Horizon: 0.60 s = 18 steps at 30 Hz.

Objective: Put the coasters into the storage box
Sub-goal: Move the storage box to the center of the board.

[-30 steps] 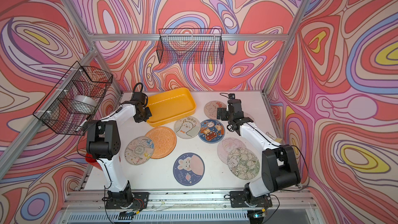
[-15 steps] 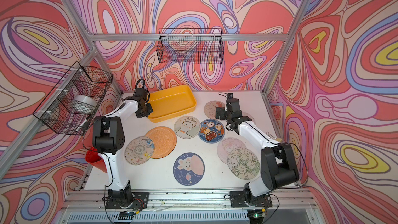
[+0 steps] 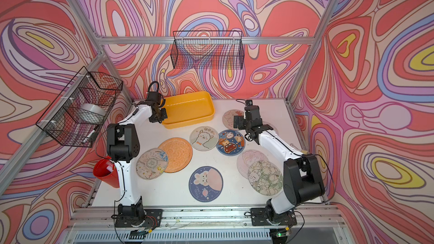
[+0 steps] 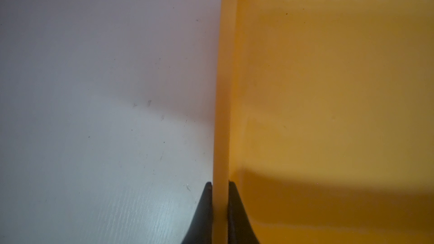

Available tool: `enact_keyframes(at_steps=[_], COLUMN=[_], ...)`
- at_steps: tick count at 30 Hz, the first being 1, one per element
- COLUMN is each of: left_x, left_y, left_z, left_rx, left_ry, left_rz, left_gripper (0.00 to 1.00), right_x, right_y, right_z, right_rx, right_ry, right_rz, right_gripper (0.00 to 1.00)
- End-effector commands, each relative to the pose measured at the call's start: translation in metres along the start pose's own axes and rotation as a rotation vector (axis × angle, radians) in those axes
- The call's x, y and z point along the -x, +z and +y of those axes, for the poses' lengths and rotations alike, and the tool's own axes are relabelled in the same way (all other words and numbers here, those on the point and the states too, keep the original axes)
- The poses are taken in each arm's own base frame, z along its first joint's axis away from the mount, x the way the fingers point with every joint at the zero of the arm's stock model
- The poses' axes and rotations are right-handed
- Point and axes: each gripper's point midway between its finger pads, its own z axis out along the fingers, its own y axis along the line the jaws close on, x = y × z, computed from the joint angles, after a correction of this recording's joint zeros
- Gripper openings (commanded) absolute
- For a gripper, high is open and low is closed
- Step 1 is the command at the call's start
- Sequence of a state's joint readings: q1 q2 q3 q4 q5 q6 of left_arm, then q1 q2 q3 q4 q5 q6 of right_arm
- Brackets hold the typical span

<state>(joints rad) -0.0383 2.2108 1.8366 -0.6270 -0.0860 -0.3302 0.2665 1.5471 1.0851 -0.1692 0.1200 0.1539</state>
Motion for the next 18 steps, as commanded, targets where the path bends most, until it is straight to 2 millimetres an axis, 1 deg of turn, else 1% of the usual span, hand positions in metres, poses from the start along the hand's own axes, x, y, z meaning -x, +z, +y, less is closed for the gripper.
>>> enact_keyframes(at_steps=[1,9,18], left_x=[-0.014,-0.016,-0.015], left_y=[0.018,0.017,0.02], left_z=[0.0,-0.004,-0.024], left_rx=[-0.001,-0.035,-0.103], left_ry=[0.062,0.071,0.072], left_rz=[0.057,0.052,0.063], left_gripper=[0.0,0.0,0.0], right_x=[0.004,0.005,0.007], right_y=[0.002,-0.002,-0.007], right_z=[0.002,0.006,0.005], right_rx=[-0.011,-0.013,-0.024], right_ry=[-0.008,-0.013,-0.015], right_rz=[0.0,-0.002,-0.009], right_gripper=[0.98,0.98,0.98])
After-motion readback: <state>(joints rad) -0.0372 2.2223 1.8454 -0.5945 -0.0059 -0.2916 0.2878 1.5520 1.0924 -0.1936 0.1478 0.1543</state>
